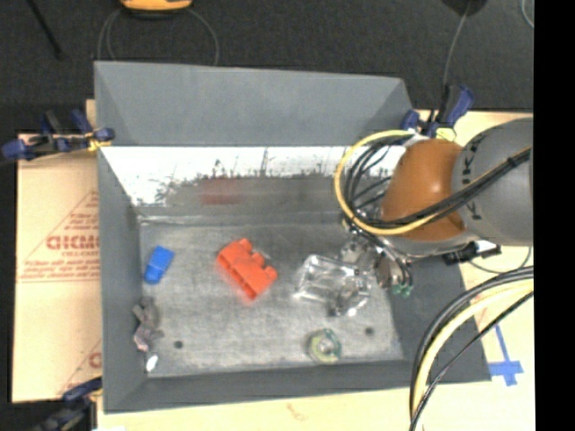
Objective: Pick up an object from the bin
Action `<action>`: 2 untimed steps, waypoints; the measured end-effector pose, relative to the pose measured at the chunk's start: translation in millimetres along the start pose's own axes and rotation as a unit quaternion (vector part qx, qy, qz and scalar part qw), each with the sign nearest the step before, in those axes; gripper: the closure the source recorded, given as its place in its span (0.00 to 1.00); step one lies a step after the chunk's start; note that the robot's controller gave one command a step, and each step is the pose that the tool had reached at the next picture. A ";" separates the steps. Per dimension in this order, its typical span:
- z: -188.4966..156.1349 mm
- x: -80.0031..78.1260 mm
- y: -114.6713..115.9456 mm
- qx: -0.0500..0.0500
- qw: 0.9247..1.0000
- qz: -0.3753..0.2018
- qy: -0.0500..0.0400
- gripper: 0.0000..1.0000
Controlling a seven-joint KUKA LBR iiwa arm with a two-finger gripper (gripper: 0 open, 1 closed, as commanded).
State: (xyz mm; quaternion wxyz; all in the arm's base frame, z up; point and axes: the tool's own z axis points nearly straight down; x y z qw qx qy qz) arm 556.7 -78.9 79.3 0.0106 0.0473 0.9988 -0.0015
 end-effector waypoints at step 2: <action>-237.7 3.7 -45.0 -0.002 0.954 -0.298 0.006 1.00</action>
Offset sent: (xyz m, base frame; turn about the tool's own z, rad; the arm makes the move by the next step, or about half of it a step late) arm -0.0472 0.0284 0.1156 -0.2810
